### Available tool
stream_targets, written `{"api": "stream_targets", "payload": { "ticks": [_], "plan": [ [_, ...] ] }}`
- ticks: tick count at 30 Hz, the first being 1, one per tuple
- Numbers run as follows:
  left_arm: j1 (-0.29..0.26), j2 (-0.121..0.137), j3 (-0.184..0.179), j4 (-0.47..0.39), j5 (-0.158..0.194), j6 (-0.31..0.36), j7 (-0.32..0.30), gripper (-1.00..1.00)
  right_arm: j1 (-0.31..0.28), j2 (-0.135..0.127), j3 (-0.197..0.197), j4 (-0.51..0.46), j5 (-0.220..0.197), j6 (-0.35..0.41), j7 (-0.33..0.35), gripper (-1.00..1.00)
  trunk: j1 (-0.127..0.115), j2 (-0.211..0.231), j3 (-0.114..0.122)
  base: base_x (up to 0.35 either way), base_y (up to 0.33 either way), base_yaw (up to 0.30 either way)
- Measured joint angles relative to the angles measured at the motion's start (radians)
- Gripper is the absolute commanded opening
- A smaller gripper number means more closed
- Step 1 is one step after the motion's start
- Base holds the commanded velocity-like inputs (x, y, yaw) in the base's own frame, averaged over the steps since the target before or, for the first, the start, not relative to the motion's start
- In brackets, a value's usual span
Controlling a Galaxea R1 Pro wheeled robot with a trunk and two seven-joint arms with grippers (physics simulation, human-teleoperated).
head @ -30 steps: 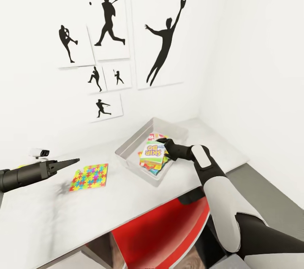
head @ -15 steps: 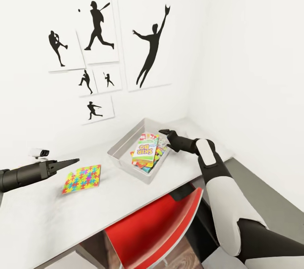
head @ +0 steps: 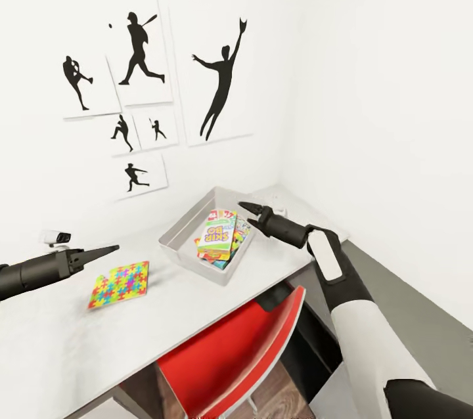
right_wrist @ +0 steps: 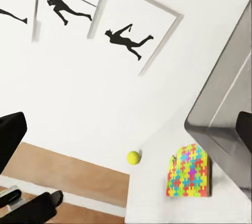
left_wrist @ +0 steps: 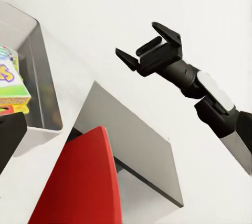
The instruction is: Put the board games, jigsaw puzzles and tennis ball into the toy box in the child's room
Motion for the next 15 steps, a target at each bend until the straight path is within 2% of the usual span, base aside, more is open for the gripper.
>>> {"api": "stream_targets", "payload": {
  "ticks": [2,3,4,6,7,9,12,13,15],
  "plan": [
    [0.000,0.000,0.004,0.000,0.000,0.000,0.000,1.00,0.038,-0.025,0.011,-0.029,0.001,-0.001,0.027,1.00,0.000,0.000,0.003,-0.075,0.079,-0.145],
    [0.000,0.001,0.008,0.000,0.000,0.000,0.000,1.00,0.076,-0.049,0.021,-0.063,0.003,-0.002,0.050,1.00,0.000,0.000,0.004,-0.039,0.040,-0.131],
    [0.000,0.001,0.010,0.000,0.000,0.000,0.000,1.00,0.097,-0.061,0.025,-0.082,0.002,-0.002,0.061,1.00,0.000,0.000,0.006,-0.031,0.032,-0.124],
    [0.000,0.004,0.016,0.000,0.000,0.000,0.000,1.00,0.175,-0.097,0.039,-0.163,0.005,-0.004,0.086,1.00,0.000,0.000,0.009,-0.018,0.018,-0.085],
    [0.000,0.004,0.017,0.000,0.000,-0.001,0.000,1.00,0.197,-0.104,0.042,-0.184,0.005,-0.005,0.090,1.00,0.000,0.000,0.009,-0.010,0.010,-0.048],
    [0.000,0.006,0.020,0.000,0.000,-0.001,0.000,1.00,0.284,-0.120,0.047,-0.271,0.007,-0.008,0.094,1.00,0.000,0.000,0.010,-0.006,0.006,-0.028],
    [0.000,0.007,0.024,0.000,-0.001,-0.001,0.000,1.00,0.365,-0.128,0.046,-0.346,0.006,-0.009,0.092,1.00,0.000,0.000,0.011,-0.002,0.002,-0.011],
    [0.002,0.007,0.027,0.000,-0.001,-0.001,0.000,1.00,0.414,-0.131,0.044,-0.400,0.007,-0.010,0.091,1.00,0.000,0.000,0.011,-0.001,0.001,-0.003],
    [0.006,0.006,0.027,0.000,0.000,-0.002,0.000,1.00,0.429,-0.132,0.043,-0.414,0.006,-0.010,0.090,1.00,0.000,0.000,0.011,0.000,0.000,-0.002]
  ]
}}
